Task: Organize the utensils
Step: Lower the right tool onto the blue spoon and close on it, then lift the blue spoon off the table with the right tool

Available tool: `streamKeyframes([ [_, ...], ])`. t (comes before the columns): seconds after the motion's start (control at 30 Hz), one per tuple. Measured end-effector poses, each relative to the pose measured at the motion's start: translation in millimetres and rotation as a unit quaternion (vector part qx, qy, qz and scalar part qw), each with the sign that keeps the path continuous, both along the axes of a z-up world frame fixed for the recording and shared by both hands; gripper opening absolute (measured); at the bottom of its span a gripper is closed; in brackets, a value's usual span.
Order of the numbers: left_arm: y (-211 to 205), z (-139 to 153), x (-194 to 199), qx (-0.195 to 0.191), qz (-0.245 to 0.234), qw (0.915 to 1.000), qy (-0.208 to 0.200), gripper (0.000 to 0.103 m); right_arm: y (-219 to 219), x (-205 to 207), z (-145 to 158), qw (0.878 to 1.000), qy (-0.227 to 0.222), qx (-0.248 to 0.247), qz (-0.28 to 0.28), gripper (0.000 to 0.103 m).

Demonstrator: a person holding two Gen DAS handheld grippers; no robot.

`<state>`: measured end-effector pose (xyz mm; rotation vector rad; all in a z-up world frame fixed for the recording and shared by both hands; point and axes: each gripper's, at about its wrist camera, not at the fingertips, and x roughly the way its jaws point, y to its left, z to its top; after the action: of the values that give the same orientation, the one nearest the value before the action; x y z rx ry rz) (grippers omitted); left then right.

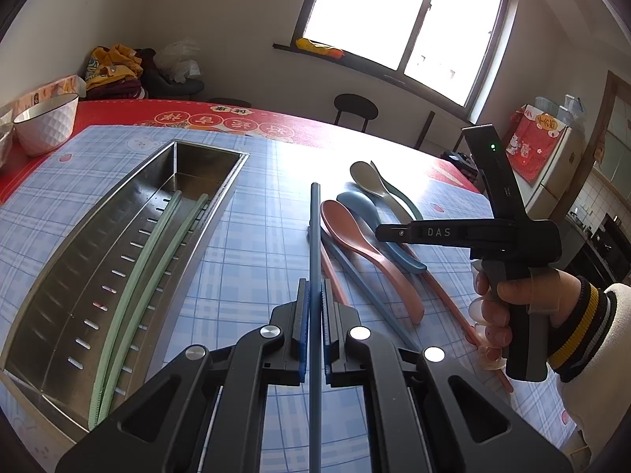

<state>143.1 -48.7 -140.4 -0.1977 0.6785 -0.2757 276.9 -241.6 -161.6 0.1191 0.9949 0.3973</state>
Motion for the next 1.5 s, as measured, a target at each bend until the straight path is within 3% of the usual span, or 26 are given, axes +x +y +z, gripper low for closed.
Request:
streamKeyframes([
  [0.13, 0.0, 0.0, 0.0, 0.0, 0.0, 1.0, 0.0, 0.006, 2.9, 1.8, 0.4, 1.0, -0.001, -0.009, 0.001, 0.015],
  [0.33, 1.0, -0.2, 0.6, -0.005, 0.0, 1.0, 0.003, 0.006, 24.3, -5.5, 4.4, 0.994, -0.033, -0.1, 0.006, 0.014],
  [0.5, 1.7, 0.0, 1.5, -0.006, -0.002, 1.0, 0.004, 0.006, 38.7, -18.0, 6.3, 0.974, -0.075, -0.213, 0.01, 0.014],
  [0.7, -0.2, 0.0, 2.1, -0.004, -0.005, 1.0, 0.004, 0.006, 48.9, -29.0, 2.9, 0.955, -0.089, -0.281, 0.033, 0.014],
  [0.93, 0.4, 0.0, 1.8, -0.005, -0.006, 1.0, 0.003, 0.006, 48.5, -32.9, 3.0, 0.955, -0.089, -0.281, 0.036, 0.014],
  [1.07, 0.3, 0.2, 1.4, -0.005, -0.006, 1.0, 0.003, 0.006, 44.8, -35.3, 4.4, 0.961, -0.082, -0.263, 0.034, 0.014],
  [1.33, 0.0, 0.2, 1.4, -0.005, -0.006, 1.0, 0.003, 0.006, 29.8, -35.9, 5.9, 0.98, -0.056, -0.187, 0.031, 0.015],
  [1.5, -0.1, 0.2, 1.4, -0.005, -0.006, 1.0, 0.003, 0.006, 12.9, -34.8, 5.8, 0.994, -0.026, -0.108, 0.02, 0.015],
])
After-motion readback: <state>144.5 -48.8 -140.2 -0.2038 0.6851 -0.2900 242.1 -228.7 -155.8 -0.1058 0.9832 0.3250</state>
